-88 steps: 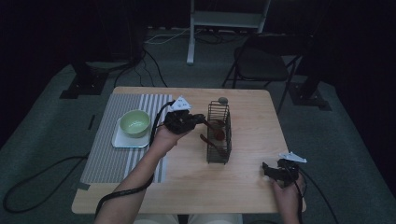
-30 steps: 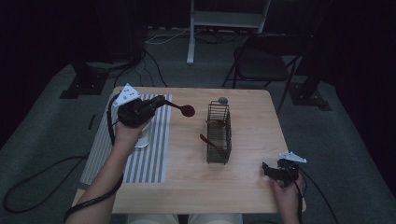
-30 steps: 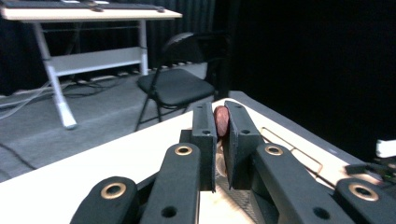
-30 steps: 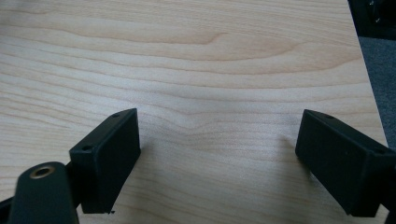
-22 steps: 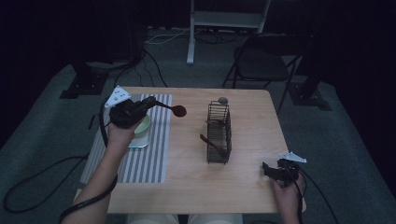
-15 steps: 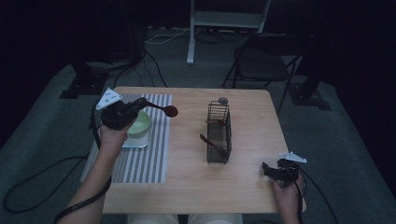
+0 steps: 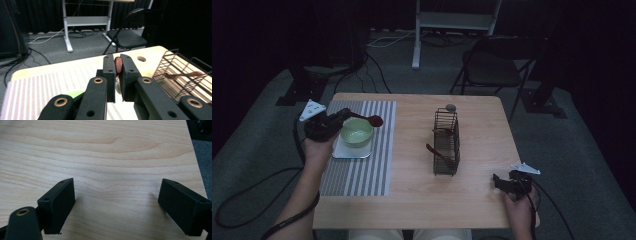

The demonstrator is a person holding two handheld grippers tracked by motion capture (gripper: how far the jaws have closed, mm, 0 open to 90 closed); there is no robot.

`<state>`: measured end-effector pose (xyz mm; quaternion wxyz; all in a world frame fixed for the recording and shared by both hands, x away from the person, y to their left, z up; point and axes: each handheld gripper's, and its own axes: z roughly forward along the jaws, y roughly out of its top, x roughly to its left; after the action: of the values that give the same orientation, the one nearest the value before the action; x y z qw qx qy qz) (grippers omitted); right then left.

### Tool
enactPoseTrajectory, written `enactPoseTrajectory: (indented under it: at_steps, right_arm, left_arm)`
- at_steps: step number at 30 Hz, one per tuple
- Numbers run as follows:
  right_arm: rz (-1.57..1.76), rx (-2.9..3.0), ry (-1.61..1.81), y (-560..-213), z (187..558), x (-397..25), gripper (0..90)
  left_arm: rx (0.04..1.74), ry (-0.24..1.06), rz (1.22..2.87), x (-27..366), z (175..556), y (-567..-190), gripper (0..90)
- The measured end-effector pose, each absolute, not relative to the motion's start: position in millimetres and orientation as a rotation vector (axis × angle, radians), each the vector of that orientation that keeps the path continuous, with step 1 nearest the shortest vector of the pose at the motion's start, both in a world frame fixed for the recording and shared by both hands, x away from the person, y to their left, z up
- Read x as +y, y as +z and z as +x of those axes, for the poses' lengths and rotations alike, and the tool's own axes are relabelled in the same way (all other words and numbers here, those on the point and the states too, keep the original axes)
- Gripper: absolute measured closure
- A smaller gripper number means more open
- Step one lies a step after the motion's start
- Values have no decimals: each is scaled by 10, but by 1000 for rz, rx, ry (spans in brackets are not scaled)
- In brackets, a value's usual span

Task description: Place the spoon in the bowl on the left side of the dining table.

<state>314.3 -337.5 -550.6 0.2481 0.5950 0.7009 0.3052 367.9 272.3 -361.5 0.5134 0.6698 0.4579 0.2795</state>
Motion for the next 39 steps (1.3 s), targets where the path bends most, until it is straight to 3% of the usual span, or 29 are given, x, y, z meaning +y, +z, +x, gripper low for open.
enactPoseTrajectory:
  at_steps: [26,39]
  right_arm:
    - [1624,1910,832,-5506,3143,-3373,134]
    - [1624,1910,831,-5505,3142,-3373,134]
  left_arm:
    - [1333,691,1542,3161,3578,-4217,840]
    - [1402,666,1530,3124,3541,-4477,838]
